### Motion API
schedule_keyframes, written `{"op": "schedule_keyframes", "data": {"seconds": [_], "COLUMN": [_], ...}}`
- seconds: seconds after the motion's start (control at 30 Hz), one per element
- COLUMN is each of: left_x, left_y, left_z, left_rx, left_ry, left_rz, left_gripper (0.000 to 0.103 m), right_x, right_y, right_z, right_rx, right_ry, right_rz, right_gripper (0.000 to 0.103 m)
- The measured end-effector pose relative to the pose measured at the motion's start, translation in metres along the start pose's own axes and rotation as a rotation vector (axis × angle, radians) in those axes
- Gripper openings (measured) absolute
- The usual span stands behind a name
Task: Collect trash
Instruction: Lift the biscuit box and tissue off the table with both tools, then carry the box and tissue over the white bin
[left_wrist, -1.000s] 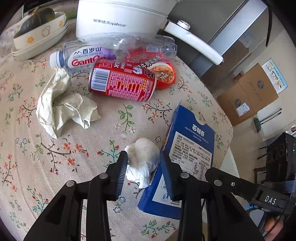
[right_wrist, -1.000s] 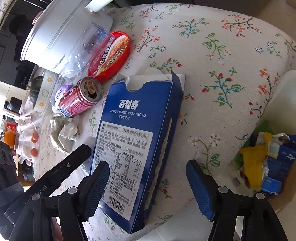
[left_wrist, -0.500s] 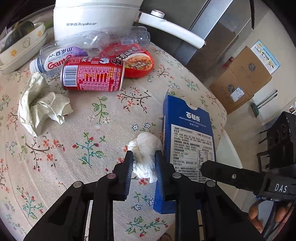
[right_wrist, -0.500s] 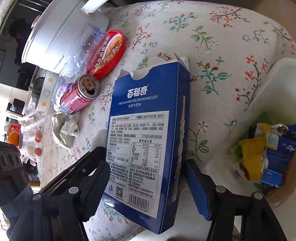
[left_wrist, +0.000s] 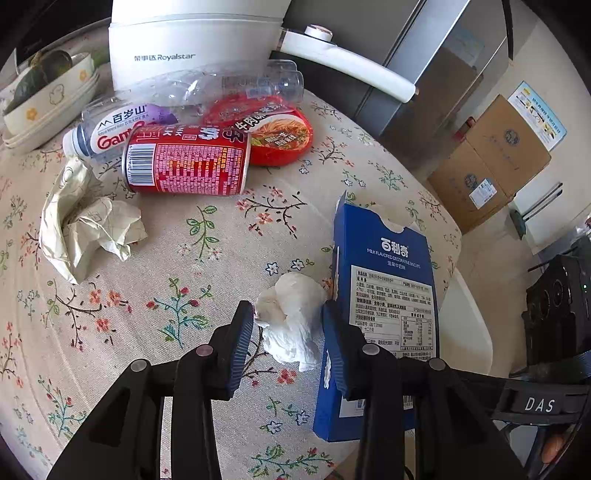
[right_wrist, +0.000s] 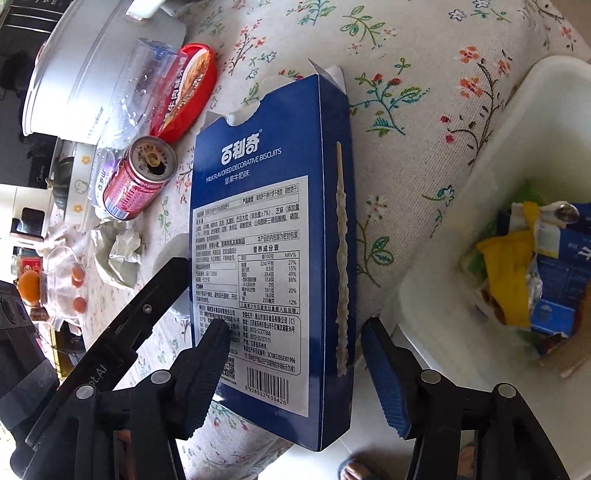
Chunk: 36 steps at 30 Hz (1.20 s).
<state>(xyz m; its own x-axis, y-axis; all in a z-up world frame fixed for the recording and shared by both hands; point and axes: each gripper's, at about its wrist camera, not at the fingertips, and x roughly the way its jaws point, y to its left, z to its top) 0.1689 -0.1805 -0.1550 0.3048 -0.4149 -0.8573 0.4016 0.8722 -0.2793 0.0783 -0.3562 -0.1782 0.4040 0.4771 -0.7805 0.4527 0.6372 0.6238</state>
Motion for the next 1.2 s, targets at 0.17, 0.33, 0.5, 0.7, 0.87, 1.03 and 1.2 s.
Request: {"op": "schedule_keyframes", "data": {"seconds": [0.17, 0.33, 0.5, 0.7, 0.87, 1.03, 1.2], "left_x": [-0.003, -0.005, -0.006, -0.002, 0.003, 0.003, -0.019], "left_y": [0.004, 0.02, 0.019, 0.027, 0.031, 0.028, 0.025], "left_z": [0.002, 0.004, 0.003, 0.005, 0.008, 0.01, 0.014], "left_rx": [-0.015, -0.106, -0.098, -0.126, -0.122, -0.087, -0.074], "left_ry": [-0.004, 0.003, -0.007, 0.002, -0.011, -0.027, -0.096], "left_rz": [-0.001, -0.053, -0.042, -0.066, -0.053, -0.04, -0.018], "left_gripper": [0.041, 0.041, 0.041, 0.041, 0.04, 0.025, 0.023], "right_x": [-0.006, -0.016, -0.009, -0.004, 0.0, -0.01, -0.026], "right_y": [-0.005, 0.002, 0.016, 0.028, 0.038, 0.052, 0.057], "right_z": [0.0, -0.001, -0.001, 0.004, 0.007, 0.003, 0.0], "right_rx": [0.018, -0.006, -0.049, -0.073, -0.121, -0.21, -0.275], "right_ry": [0.002, -0.011, -0.021, -0.047, -0.075, -0.14, -0.211], "right_rz": [0.018, 0.082, 0.132, 0.171, 0.112, 0.069, 0.009], "right_gripper": [0.05, 0.039, 0.04, 0.04, 0.037, 0.03, 0.028]}}
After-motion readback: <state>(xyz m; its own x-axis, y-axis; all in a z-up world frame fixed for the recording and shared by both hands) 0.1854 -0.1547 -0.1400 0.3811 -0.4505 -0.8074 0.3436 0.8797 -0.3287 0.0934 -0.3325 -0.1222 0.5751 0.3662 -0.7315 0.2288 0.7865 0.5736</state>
